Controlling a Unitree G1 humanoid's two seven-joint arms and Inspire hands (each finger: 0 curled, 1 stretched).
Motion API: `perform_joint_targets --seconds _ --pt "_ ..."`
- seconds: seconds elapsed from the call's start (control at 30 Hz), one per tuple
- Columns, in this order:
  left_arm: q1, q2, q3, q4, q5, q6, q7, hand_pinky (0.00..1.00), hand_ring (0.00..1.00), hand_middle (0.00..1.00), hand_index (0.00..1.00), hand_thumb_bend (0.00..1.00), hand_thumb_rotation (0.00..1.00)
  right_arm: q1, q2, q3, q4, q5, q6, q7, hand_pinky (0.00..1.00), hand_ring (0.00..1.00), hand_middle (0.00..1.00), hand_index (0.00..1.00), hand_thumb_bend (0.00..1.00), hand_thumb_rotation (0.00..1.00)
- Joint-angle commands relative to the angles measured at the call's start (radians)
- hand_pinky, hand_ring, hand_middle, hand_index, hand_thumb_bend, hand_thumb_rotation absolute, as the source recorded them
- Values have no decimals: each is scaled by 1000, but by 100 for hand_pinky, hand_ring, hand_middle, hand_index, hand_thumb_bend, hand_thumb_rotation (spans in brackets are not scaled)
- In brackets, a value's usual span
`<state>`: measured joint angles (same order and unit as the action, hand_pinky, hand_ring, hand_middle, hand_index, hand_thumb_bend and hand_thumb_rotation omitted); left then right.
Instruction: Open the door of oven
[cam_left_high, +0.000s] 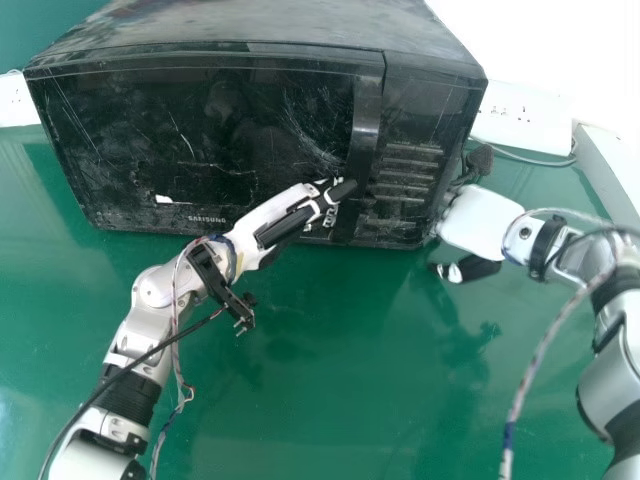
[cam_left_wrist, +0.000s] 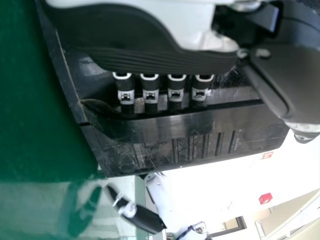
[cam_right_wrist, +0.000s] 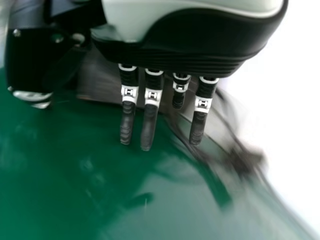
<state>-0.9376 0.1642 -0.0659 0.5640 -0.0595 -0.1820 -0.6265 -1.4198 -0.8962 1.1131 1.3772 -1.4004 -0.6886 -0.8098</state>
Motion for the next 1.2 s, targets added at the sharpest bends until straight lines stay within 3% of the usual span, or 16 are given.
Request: perform_joint_targets --seconds 0.0,0.13,0.2,0.23,0.4,0.5,0.57,0.7,0.77,0.83,0.97,1.07,1.17 --pt "-19 -42 -6 30 -15 35 16 75 91 95 98 100 89 -12 35 550 -18 -512 -275 -599 71 65 62 60 94 76" --pt "-16 -43 -4 22 -25 39 0 74 89 93 98 100 90 -43 49 687 -1 -571 -226 -780 79 65 59 61 93 85" --pt "-13 -43 -3 18 -26 37 -4 73 89 93 98 100 90 -54 48 708 -5 -572 -214 -803 90 66 60 60 89 89" --pt "-12 -43 -3 13 -28 40 -6 73 88 92 97 100 90 -60 47 709 -7 -569 -220 -805 91 66 60 60 90 90" --pt "-10 -43 1 6 -34 54 -11 73 88 92 98 100 89 -98 34 742 -18 -523 -272 -805 73 64 61 55 84 73" --pt "-8 -43 -1 0 -32 56 -6 71 87 92 97 100 89 -120 32 781 -25 -511 -306 -805 84 65 58 57 84 71" --pt "-7 -43 -2 -3 -32 59 -7 70 87 92 97 100 90 -130 28 798 -25 -503 -321 -805 84 68 60 57 88 64" --pt "-8 -43 -1 -5 -33 69 -5 71 87 92 97 100 89 -145 15 824 -45 -482 -312 -805 65 60 57 52 83 75" --pt "-11 -42 0 -2 -34 70 -5 72 87 92 97 100 88 -159 9 844 -55 -477 -314 -805 61 57 57 56 85 75" --pt "-14 -41 2 0 -34 71 -4 73 87 92 97 100 88 -174 7 867 -63 -474 -311 -805 66 57 56 57 88 73" --pt "-22 -40 3 14 -35 67 -7 73 87 91 96 100 88 -178 -11 885 -76 -443 -328 -805 55 52 53 52 73 70" --pt "-23 -38 3 16 -36 63 -13 73 87 91 96 100 88 -168 -23 902 -72 -433 -357 -805 55 58 55 53 81 70" --pt "-20 -39 4 14 -36 64 -11 73 86 91 97 100 88 -152 -27 923 -60 -435 -352 -805 58 63 58 58 88 76"
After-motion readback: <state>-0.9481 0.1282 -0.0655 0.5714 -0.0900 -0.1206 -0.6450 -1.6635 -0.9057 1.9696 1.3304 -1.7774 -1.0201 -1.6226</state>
